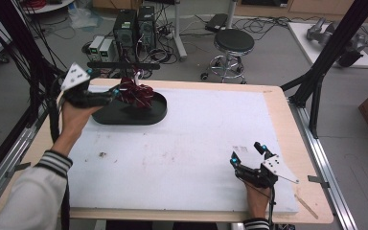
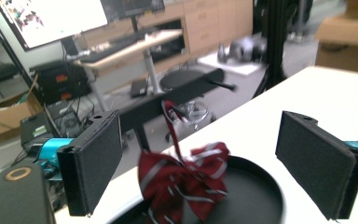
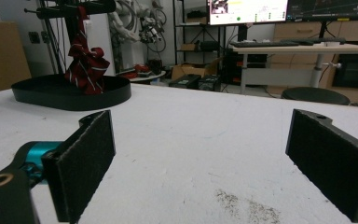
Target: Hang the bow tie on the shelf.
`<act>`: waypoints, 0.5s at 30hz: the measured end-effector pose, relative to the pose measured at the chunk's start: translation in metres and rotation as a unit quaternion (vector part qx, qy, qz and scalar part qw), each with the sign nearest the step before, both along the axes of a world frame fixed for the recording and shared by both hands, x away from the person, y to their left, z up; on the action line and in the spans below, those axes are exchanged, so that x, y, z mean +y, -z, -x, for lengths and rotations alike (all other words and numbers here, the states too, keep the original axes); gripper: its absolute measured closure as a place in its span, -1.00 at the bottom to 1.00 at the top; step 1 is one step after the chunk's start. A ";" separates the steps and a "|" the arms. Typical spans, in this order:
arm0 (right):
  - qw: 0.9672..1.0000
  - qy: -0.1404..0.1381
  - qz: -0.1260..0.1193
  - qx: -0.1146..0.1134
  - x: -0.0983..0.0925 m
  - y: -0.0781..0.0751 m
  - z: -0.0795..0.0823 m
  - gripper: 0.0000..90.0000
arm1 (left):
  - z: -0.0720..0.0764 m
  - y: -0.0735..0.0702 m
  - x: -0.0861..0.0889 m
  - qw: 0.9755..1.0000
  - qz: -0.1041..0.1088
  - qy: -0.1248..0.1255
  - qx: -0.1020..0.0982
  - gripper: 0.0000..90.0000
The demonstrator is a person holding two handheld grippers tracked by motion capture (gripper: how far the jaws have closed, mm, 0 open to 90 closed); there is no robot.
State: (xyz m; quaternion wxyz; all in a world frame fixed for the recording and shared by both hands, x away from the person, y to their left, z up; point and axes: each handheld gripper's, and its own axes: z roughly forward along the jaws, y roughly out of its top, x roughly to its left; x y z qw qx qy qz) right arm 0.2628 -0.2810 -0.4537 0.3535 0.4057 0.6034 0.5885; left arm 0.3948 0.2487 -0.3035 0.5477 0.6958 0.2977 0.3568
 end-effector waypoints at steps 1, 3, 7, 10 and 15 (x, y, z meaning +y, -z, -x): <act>1.000 0.000 0.000 0.000 0.000 0.000 0.000 -0.84 | 0.014 0.007 0.005 1.000 0.002 0.005 -0.008 -0.67; 1.000 0.002 0.001 0.000 0.000 0.000 0.000 -0.84 | 0.036 0.019 0.014 1.000 0.005 0.010 -0.026 -0.67; 1.000 0.002 0.005 -0.002 0.001 0.000 0.000 -0.84 | 0.068 0.049 0.036 0.999 0.034 0.022 -0.031 -0.67; 1.000 0.002 0.007 -0.003 0.000 0.000 0.000 -0.84 | 0.082 0.079 0.050 0.998 0.054 0.032 -0.013 -0.68; 1.000 0.002 0.004 0.000 0.001 0.000 0.000 -0.84 | 0.098 0.123 0.064 0.996 0.090 0.015 0.007 -0.71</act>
